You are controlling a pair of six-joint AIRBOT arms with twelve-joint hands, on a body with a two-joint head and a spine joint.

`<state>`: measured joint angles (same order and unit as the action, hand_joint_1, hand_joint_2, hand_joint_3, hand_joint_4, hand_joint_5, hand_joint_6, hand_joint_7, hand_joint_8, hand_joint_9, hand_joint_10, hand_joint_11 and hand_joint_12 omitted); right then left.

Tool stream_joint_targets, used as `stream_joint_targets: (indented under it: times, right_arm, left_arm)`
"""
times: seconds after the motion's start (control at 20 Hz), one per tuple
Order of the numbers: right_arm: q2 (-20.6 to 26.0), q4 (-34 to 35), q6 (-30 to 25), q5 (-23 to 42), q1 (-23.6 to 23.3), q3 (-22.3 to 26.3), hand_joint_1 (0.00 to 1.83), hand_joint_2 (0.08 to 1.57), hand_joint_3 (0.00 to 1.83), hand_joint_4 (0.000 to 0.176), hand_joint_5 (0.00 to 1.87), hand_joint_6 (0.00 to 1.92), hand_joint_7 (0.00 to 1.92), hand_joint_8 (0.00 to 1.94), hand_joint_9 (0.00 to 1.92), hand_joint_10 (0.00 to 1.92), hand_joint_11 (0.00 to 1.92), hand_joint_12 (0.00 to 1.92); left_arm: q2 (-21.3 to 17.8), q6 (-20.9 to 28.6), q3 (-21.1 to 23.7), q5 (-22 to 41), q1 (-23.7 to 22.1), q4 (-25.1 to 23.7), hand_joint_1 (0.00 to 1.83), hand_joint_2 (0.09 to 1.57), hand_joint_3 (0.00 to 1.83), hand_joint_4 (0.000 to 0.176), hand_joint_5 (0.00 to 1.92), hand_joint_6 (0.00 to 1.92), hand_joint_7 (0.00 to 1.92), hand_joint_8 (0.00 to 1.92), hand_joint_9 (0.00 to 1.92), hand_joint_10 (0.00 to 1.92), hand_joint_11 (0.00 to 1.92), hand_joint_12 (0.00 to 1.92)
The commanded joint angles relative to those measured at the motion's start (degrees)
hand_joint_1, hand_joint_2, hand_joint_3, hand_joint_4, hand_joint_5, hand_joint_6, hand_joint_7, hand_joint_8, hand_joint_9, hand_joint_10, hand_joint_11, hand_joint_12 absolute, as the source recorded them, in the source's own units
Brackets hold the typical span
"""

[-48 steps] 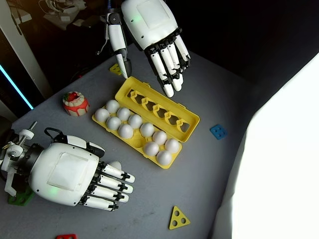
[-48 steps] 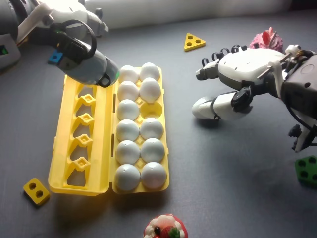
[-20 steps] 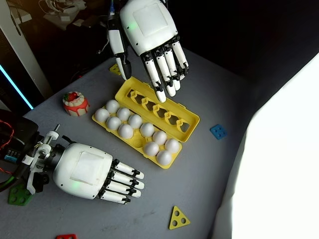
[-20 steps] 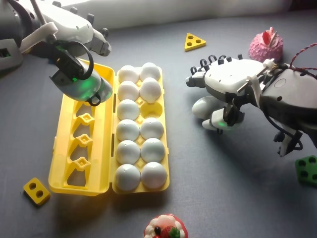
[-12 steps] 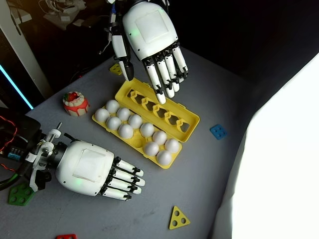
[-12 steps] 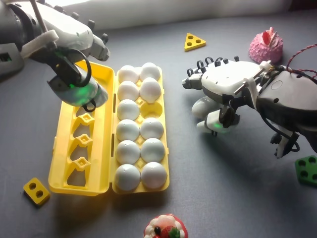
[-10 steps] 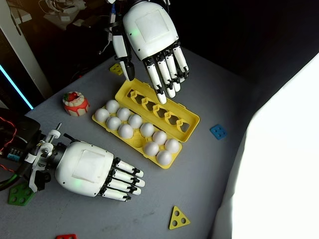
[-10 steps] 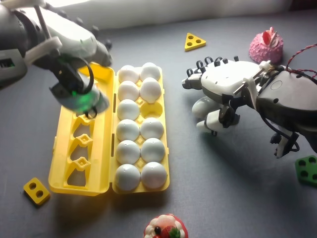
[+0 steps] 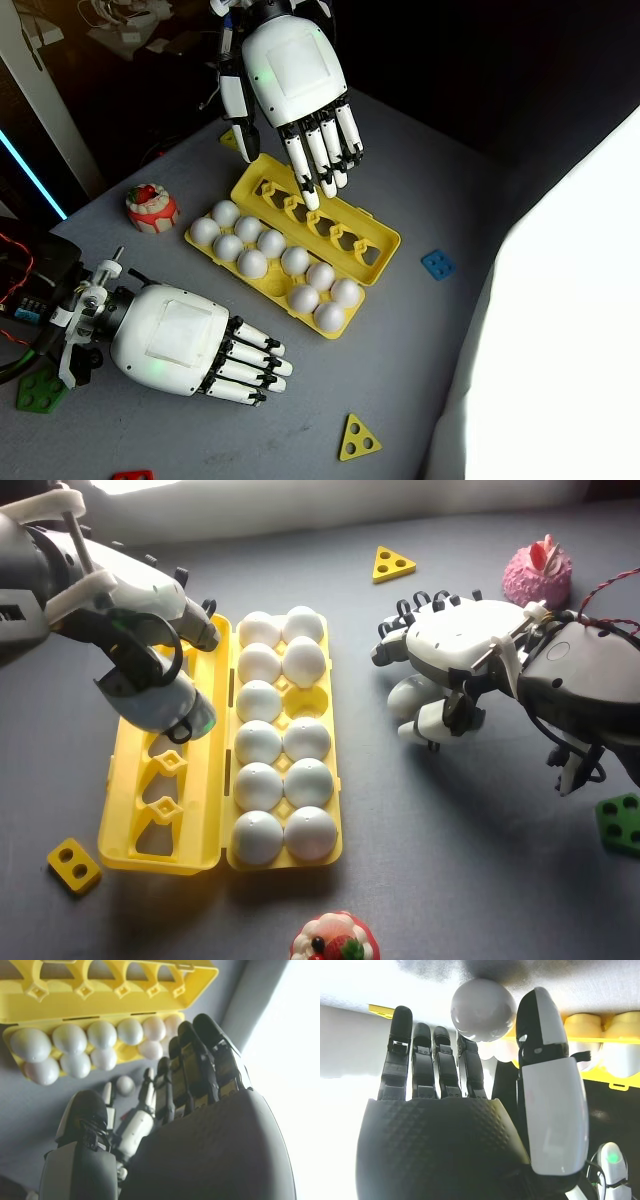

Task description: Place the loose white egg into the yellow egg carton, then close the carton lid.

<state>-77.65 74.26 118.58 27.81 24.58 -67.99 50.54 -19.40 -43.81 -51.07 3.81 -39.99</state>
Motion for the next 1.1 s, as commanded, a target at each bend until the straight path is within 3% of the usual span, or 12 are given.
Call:
stream_joint_targets:
  times: [0.0, 0.1, 0.2, 0.3, 0.4, 0.5, 0.6, 0.65, 0.75, 0.85, 0.9, 1.05]
  right_arm:
    - [0.2, -2.5, 0.1, 2.8, -0.3, -0.2, 0.96, 1.10, 0.00, 0.000, 0.40, 0.16, 0.12, 0.00, 0.01, 0.24, 0.00, 0.96]
    - [0.2, -2.5, 0.1, 2.8, -0.2, -0.2, 0.95, 1.12, 0.00, 0.000, 0.37, 0.34, 0.12, 0.00, 0.01, 0.18, 0.00, 0.85]
    - [0.2, -2.8, 0.1, 2.9, -0.3, -0.2, 0.93, 1.12, 0.00, 0.000, 0.32, 0.62, 0.14, 0.00, 0.02, 0.20, 0.00, 1.02]
    - [0.2, -2.9, 0.1, 3.0, -0.3, -0.2, 0.93, 1.13, 0.00, 0.000, 0.32, 0.80, 0.14, 0.00, 0.01, 0.21, 0.00, 0.89]
    - [0.2, -3.0, 0.1, 3.0, -0.3, -0.2, 0.94, 1.13, 0.00, 0.000, 0.34, 0.90, 0.11, 0.00, 0.00, 0.17, 0.00, 0.88]
    - [0.2, -3.0, 0.0, 3.0, -0.3, -0.2, 0.94, 1.13, 0.00, 0.000, 0.39, 0.95, 0.14, 0.00, 0.03, 0.19, 0.00, 1.04]
    - [0.2, -3.0, 0.0, 3.0, -0.2, -0.2, 0.97, 1.14, 0.00, 0.000, 0.43, 1.12, 0.16, 0.00, 0.00, 0.21, 0.00, 0.97]
    - [0.2, -3.0, 0.0, 3.0, -0.2, -0.2, 0.97, 1.23, 0.01, 0.000, 0.64, 1.36, 0.18, 0.01, 0.00, 0.23, 0.00, 0.96]
    - [0.2, -3.0, 0.1, 3.0, -0.2, -0.2, 1.01, 1.24, 0.00, 0.000, 0.75, 1.35, 0.23, 0.01, 0.00, 0.25, 0.00, 1.04]
    - [0.2, -3.1, 0.1, 3.0, -0.2, -0.2, 1.09, 1.18, 0.00, 0.000, 0.86, 1.18, 0.37, 0.02, 0.00, 0.27, 0.00, 0.77]
    - [0.2, -3.1, 0.1, 3.0, -0.2, -0.2, 1.10, 1.17, 0.00, 0.000, 0.88, 1.15, 0.40, 0.02, 0.00, 0.29, 0.00, 0.77]
    - [0.2, -3.2, 0.1, 3.0, -0.2, -0.2, 1.10, 1.16, 0.00, 0.000, 0.90, 1.12, 0.45, 0.01, 0.00, 0.29, 0.00, 0.47]
  left_arm:
    - [-0.2, 0.5, -0.4, 3.8, -0.6, -3.7, 0.37, 1.27, 0.00, 0.057, 0.22, 0.01, 0.33, 0.01, 0.40, 0.03, 0.00, 1.19]
    - [-0.2, 0.7, -0.8, 4.5, -0.9, -3.9, 0.36, 1.27, 0.00, 0.060, 0.21, 0.00, 0.32, 0.00, 0.39, 0.02, 0.00, 1.13]
    - [-0.2, 1.0, -0.7, 4.8, -1.0, -4.1, 0.38, 1.27, 0.00, 0.051, 0.23, 0.01, 0.33, 0.00, 0.41, 0.03, 0.00, 1.19]
    - [-0.2, 2.2, -0.5, 5.0, -1.2, -5.3, 0.39, 1.27, 0.00, 0.054, 0.23, 0.01, 0.32, 0.00, 0.39, 0.02, 0.00, 1.18]
    - [-0.7, 4.6, -0.5, 5.8, -1.5, -6.4, 0.39, 1.27, 0.00, 0.056, 0.23, 0.01, 0.32, 0.00, 0.39, 0.02, 0.00, 1.18]
    - [-1.3, 7.7, -0.5, 6.5, -1.5, -8.3, 0.33, 1.28, 0.00, 0.061, 0.21, 0.00, 0.31, 0.00, 0.39, 0.02, 0.00, 1.16]
    - [-1.5, 8.8, -0.4, 6.6, -1.5, -9.0, 0.34, 1.29, 0.01, 0.058, 0.20, 0.00, 0.30, 0.00, 0.38, 0.01, 0.00, 1.15]
    - [-1.5, 8.8, -0.5, 6.6, -1.5, -9.0, 0.33, 1.29, 0.00, 0.061, 0.21, 0.01, 0.30, 0.00, 0.37, 0.01, 0.00, 1.14]
    - [-1.5, 8.8, -0.5, 6.6, -1.3, -9.0, 0.33, 1.28, 0.00, 0.065, 0.21, 0.01, 0.31, 0.01, 0.39, 0.02, 0.00, 1.16]
    - [-1.5, 8.8, -0.6, 6.7, -1.1, -8.7, 0.38, 1.27, 0.00, 0.060, 0.24, 0.02, 0.32, 0.01, 0.39, 0.02, 0.00, 1.15]
    - [-1.5, 8.8, -0.8, 6.8, -1.0, -8.6, 0.37, 1.27, 0.00, 0.064, 0.23, 0.01, 0.31, 0.00, 0.38, 0.01, 0.00, 1.14]
    - [-1.5, 7.8, -1.4, 7.3, -0.9, -6.4, 0.35, 1.28, 0.00, 0.063, 0.23, 0.01, 0.32, 0.00, 0.39, 0.02, 0.00, 1.13]
